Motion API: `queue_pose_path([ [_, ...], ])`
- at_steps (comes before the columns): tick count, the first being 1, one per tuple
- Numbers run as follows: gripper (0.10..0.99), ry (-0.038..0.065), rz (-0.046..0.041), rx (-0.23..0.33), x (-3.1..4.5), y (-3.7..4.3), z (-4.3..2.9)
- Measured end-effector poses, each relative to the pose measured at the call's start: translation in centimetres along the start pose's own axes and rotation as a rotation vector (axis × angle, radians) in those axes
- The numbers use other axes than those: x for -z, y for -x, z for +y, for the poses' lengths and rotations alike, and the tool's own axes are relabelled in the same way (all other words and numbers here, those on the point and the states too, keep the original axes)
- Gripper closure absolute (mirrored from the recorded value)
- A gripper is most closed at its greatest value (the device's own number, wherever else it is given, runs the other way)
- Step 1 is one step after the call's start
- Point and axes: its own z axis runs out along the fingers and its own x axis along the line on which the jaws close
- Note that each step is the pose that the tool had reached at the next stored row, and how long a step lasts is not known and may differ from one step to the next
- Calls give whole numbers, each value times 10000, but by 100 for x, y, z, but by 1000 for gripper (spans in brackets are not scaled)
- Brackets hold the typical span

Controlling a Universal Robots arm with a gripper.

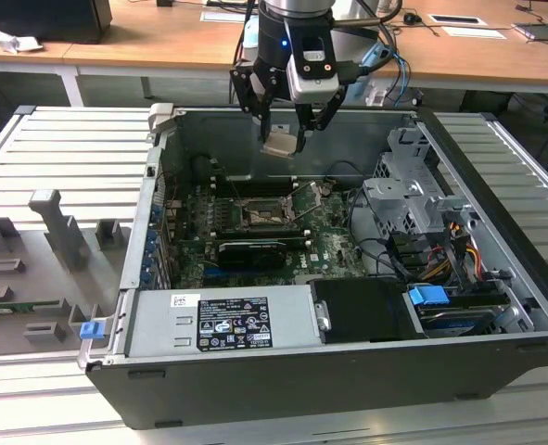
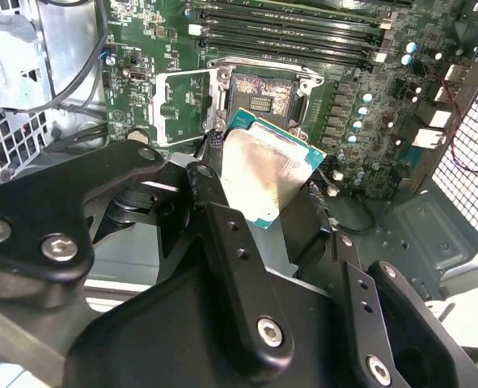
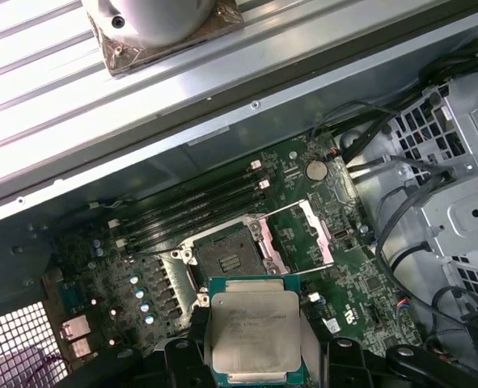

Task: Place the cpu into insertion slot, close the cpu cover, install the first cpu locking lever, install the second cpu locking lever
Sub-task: 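Place the cpu into insertion slot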

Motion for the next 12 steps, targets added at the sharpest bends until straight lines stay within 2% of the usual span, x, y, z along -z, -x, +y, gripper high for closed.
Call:
queue_pose_path([
  [12,557,3,-2,-22,-45,1,-4],
])
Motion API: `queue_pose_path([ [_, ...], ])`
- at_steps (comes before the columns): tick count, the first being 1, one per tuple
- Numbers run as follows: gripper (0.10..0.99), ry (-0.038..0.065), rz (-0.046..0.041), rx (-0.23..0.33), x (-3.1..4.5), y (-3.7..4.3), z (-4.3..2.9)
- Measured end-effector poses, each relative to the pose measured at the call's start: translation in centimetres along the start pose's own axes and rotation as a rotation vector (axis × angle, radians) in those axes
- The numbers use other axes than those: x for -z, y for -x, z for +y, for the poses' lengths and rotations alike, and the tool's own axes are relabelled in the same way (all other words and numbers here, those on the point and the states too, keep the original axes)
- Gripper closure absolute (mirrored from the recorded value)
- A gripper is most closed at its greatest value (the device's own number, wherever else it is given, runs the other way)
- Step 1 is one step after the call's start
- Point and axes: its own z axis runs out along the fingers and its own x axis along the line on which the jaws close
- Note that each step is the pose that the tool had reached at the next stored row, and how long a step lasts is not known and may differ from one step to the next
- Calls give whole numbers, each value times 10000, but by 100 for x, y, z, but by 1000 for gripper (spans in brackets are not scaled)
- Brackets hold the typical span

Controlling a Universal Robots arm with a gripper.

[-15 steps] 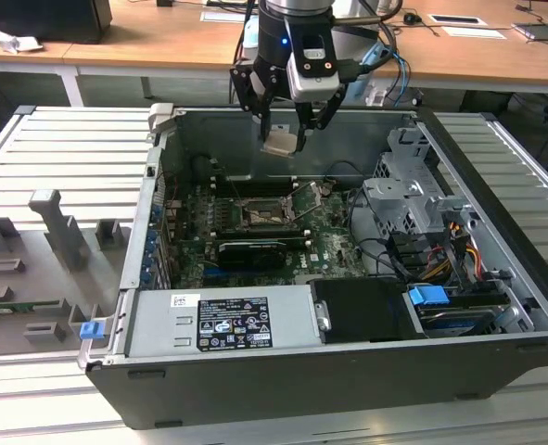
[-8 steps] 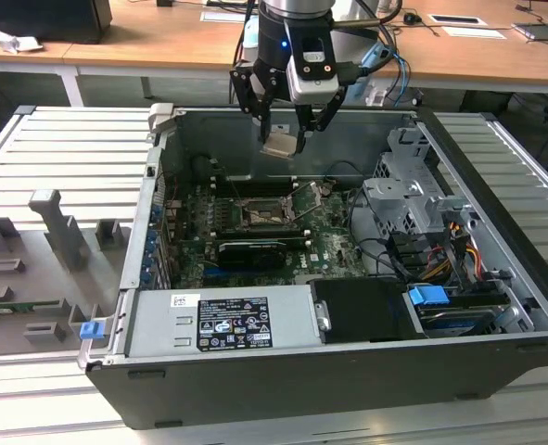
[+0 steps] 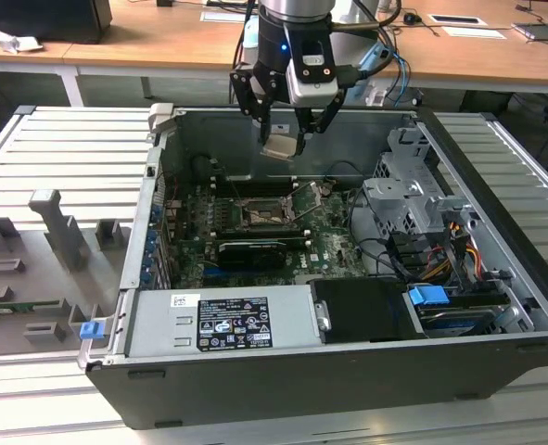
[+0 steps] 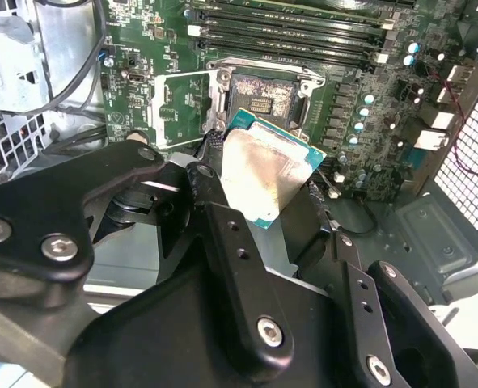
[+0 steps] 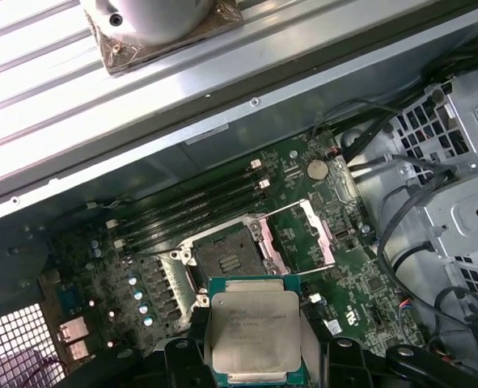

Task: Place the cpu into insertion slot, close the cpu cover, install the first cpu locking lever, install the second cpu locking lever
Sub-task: 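Place the cpu into insertion slot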

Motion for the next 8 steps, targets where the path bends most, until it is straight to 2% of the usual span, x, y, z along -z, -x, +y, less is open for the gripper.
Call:
queue_pose_path([
  [5,557,-1,-8,-90,-33,1,-3],
  [8,557,5,-34,-391,-49,1,-4],
])
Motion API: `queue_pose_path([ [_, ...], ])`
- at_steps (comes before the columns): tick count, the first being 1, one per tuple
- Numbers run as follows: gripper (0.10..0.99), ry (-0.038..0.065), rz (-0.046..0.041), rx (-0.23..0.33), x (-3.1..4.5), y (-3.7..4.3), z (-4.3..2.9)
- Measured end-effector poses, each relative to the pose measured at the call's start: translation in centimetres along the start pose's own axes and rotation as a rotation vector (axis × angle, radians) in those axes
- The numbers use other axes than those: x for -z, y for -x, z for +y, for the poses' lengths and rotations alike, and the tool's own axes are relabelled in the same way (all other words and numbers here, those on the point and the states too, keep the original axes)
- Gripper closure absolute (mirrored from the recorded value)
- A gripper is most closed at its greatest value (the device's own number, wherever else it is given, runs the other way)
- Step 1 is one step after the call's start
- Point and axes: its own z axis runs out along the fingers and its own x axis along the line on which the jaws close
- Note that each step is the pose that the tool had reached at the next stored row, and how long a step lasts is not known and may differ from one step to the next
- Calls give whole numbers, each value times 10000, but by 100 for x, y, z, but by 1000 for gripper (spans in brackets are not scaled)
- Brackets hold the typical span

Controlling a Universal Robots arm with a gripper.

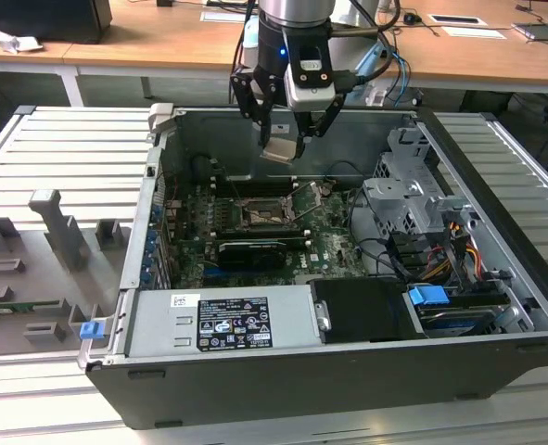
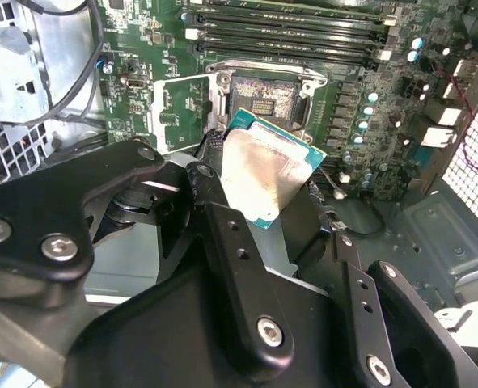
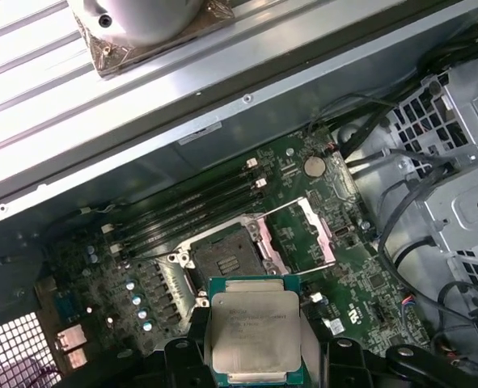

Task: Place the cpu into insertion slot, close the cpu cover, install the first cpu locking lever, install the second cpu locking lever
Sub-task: 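Place the cpu into insertion slot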

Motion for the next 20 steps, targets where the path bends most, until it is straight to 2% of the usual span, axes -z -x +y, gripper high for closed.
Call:
queue_pose_path([
  [8,557,12,-58,-636,-35,0,-3],
  [13,557,32,-149,-1657,-55,1,-5],
  [20,557,41,-192,-2190,-104,2,-8],
])
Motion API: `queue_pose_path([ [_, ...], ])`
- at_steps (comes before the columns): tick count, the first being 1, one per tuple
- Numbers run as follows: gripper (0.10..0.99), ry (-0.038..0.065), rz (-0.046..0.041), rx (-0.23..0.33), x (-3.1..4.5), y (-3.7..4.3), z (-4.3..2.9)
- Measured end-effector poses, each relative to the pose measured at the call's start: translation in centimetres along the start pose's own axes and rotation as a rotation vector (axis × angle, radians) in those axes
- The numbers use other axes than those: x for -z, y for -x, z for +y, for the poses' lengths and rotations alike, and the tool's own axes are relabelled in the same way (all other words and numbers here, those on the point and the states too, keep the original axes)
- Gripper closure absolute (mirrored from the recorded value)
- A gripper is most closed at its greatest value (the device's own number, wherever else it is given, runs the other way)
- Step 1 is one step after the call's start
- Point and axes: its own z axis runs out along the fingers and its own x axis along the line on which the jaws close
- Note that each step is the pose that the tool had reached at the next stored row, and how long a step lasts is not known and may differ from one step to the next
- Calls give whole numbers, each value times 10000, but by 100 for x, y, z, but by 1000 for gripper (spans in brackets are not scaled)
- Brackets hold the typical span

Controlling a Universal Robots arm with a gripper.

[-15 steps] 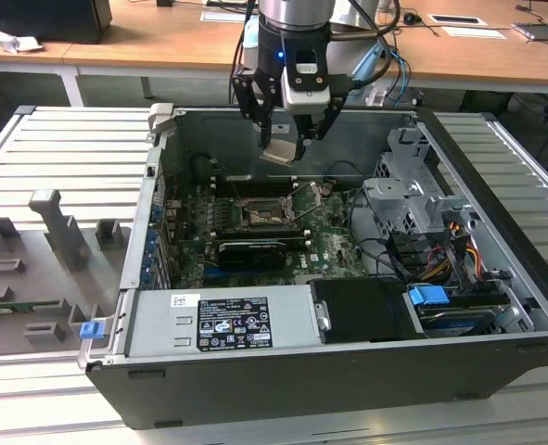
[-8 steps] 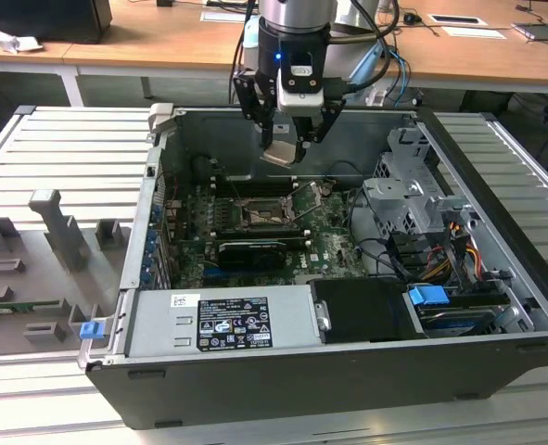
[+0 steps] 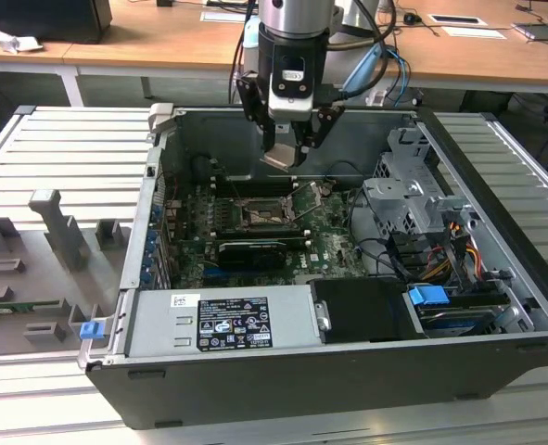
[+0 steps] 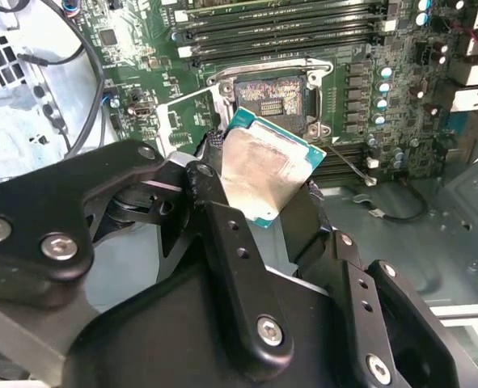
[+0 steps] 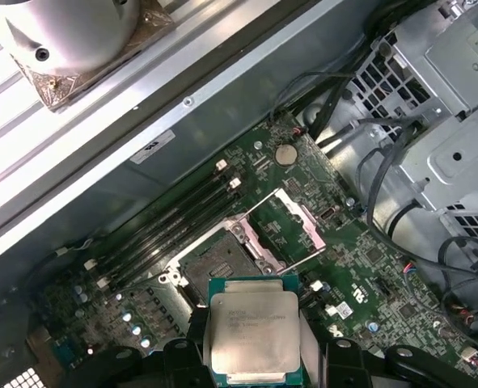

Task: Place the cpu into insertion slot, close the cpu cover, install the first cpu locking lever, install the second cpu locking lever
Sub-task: 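Place the cpu into insertion slot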

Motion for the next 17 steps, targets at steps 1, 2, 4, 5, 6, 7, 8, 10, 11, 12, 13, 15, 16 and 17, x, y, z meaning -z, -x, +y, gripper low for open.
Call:
queue_pose_path([
  [1,557,1,-1,-13,-10,0,-1],
  [2,557,-1,-2,-18,-13,0,-2],
  [4,557,-1,-2,-19,-22,1,-3],
  [5,557,0,-2,-19,-25,1,-3],
  [6,557,1,-2,-19,-28,1,-3],
  [7,557,0,-1,-19,-31,1,-4],
  [8,557,1,-2,-19,-37,1,-4],
  [10,557,-1,-7,-78,-41,2,-5],
  [11,557,0,-11,-116,-42,2,-5],
  [12,557,4,-17,-196,-44,1,-5],
  [13,557,5,-23,-257,-45,1,-5],
  [15,557,8,-36,-413,-47,1,-5],
  [16,557,10,-44,-501,-48,1,-5],
  [17,557,11,-47,-537,-48,1,-5],
])
